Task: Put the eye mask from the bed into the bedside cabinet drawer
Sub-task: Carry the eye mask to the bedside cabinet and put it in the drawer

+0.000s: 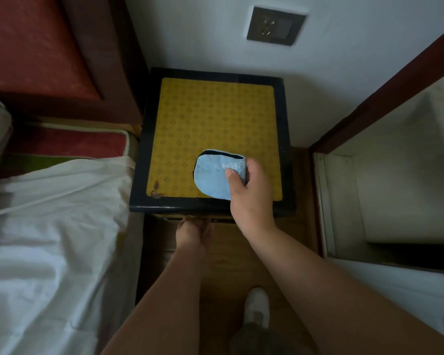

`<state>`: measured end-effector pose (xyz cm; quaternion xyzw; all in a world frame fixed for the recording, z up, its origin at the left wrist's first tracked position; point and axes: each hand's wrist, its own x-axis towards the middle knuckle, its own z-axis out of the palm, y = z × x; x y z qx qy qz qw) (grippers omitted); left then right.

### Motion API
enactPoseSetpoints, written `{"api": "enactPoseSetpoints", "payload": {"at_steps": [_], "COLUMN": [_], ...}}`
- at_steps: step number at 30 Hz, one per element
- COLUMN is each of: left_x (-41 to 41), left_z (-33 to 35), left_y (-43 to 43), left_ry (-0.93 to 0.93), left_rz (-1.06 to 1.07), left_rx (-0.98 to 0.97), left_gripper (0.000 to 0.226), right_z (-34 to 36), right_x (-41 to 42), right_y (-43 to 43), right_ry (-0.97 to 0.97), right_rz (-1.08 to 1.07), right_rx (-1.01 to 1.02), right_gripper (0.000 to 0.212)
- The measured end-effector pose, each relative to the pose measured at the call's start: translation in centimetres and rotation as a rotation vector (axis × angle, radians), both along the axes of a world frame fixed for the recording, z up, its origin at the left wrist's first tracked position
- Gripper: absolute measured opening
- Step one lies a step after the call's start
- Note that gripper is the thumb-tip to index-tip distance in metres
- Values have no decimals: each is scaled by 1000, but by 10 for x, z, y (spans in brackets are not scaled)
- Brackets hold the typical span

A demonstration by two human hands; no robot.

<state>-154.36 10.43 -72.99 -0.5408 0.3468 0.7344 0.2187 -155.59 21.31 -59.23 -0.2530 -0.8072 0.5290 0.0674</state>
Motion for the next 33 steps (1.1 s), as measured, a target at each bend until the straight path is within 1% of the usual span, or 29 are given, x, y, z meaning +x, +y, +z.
{"api": "enactPoseSetpoints", "payload": {"at_steps": [2, 5, 10, 13, 15, 18, 22, 27, 29, 31, 33], "left_x": [5, 21, 42, 45, 49, 59, 77, 91, 92, 92, 92], "left_z": [-4, -9, -3, 1, 2, 4, 7, 10, 10, 9, 9], "left_y": [-2, -6, -15, -17, -19, -22, -28, -35, -37, -39, -41], "left_ry": [-10, -6, -2, 20, 8, 8, -10, -13, -21, -29, -45], "left_rz": [-34, -58, -106, -139, -113, -117, -112, -98, -103, -93, -90], "left_rx": [-16, -27, -46, -55, -42, -22, -18, -3, -7, 5, 12], "left_gripper": [40, 50, 51, 53, 53, 49, 37, 39, 36, 36, 34], "right_z": [-3, -6, -8, -11, -14, -18, -26, -37, -41, -47, -52], "right_x": [6, 13, 23, 28, 33, 42, 57, 74, 74, 73, 70], "right_y": [-1, -4, -11, -13, -14, -15, -14, -18, -19, -21, -22], "right_ry": [-11, -16, -27, -63, -82, -139, -233, -351, -403, -467, -522], "right_rz": [13, 23, 24, 24, 39, 59, 88, 117, 102, 72, 58], "right_rx": [-7, -26, -70, -77, -89, -143, -189, -264, -263, -280, -290], "right_gripper": [12, 10, 8, 14, 14, 12, 19, 10, 13, 21, 22]}}
